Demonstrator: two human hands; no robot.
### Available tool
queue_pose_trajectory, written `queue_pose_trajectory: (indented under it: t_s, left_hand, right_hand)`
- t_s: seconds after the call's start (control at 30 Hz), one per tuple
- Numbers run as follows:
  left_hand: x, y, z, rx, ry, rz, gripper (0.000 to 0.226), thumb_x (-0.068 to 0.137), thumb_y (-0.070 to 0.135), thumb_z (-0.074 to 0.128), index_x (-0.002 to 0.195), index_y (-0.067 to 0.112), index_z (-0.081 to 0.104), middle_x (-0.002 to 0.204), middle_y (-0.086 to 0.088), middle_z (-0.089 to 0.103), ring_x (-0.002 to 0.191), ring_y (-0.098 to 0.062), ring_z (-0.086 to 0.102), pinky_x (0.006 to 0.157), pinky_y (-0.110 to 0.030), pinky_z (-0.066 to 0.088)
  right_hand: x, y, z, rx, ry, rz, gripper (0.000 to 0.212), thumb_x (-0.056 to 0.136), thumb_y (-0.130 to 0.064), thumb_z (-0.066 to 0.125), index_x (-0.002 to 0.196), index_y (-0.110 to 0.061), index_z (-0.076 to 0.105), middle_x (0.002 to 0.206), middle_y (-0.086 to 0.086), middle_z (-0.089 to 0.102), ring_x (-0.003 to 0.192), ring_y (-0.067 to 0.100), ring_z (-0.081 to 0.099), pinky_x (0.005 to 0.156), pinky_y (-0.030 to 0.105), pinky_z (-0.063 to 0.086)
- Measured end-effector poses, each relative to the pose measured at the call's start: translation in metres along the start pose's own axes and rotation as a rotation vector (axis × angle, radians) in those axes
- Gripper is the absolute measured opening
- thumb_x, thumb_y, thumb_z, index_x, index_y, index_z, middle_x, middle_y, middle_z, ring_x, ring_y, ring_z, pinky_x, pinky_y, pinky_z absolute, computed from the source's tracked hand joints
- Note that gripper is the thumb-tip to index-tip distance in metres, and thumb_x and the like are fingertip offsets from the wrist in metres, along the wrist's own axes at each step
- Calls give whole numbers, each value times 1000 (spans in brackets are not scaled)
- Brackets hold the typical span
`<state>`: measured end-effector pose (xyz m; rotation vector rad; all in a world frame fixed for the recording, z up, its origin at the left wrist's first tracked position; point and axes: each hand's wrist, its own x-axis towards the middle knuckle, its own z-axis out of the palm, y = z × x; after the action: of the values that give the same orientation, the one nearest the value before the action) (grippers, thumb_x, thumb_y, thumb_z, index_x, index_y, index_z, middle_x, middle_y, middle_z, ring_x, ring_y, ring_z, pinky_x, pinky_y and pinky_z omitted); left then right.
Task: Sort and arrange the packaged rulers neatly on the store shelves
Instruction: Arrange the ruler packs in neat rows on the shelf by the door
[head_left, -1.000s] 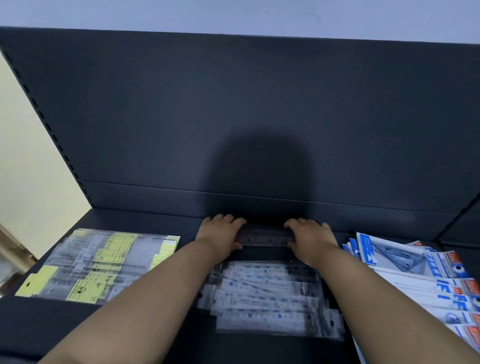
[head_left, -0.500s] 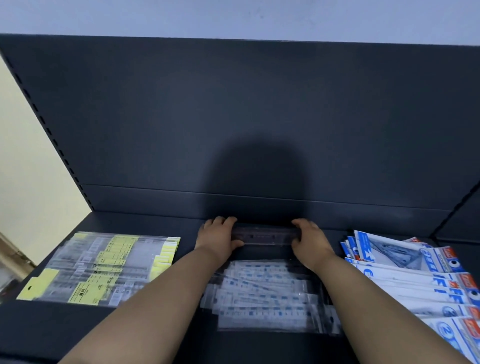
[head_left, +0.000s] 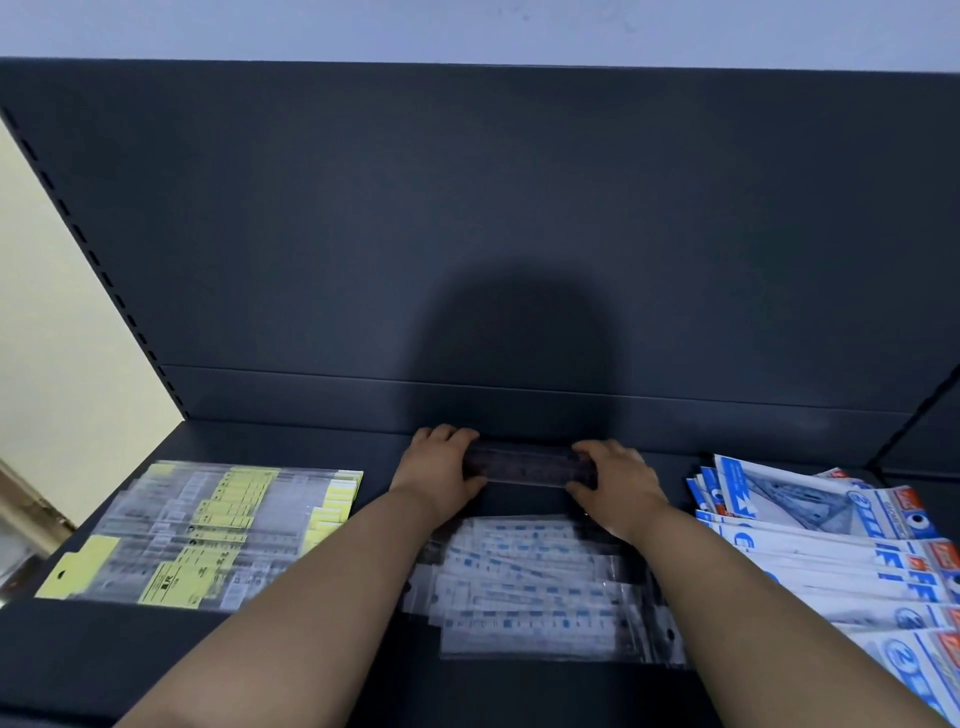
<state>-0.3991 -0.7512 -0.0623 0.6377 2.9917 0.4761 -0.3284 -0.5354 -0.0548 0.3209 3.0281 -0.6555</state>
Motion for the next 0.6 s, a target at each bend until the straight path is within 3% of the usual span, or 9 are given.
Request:
queue_pose_trajectory:
  t_s: [0.17,0.27,0.37,0.5,0.6]
  left_hand:
    - [2,-4,-4,56,-102,-85,71,86,54,57,145,26,29,146,-4,32,133,-27,31,109,-37,33]
    - [3,0,-10,205,-104,-57,63,88,58,51,141,24,38,137,-4,40,127,-26,36,103,-37,39]
    - [5,2,-15,315,-130,-26,60,89,61,45,136,25,43,134,-1,44,125,-25,38,100,-36,39]
    - [7,0,-22,189,-134,-34,56,87,60,51,132,29,39,132,0,49,121,-22,47,97,-35,38]
    - [6,2,-18,145,-136,-8,60,88,54,53,139,30,33,136,-1,45,126,-23,41,101,-36,38]
  right_hand:
    - [5,0,-5,-152,-37,-47,38,93,-37,52,129,-25,47,136,-2,45,128,20,37,106,35,31]
    - [4,-4,-12,-201,-54,-46,32,96,-35,47,126,-24,42,129,1,53,121,22,45,101,36,32]
    - [4,-4,-21,-239,-81,-82,39,96,-37,45,133,-28,37,135,-3,50,125,20,42,104,39,26]
    - [8,-3,-27,-244,-142,-63,44,94,-42,43,137,-34,36,138,-6,47,129,19,37,106,42,22]
    - [10,-4,-22,-288,-96,-45,48,92,-43,43,139,-32,38,141,-4,40,131,20,33,106,41,25]
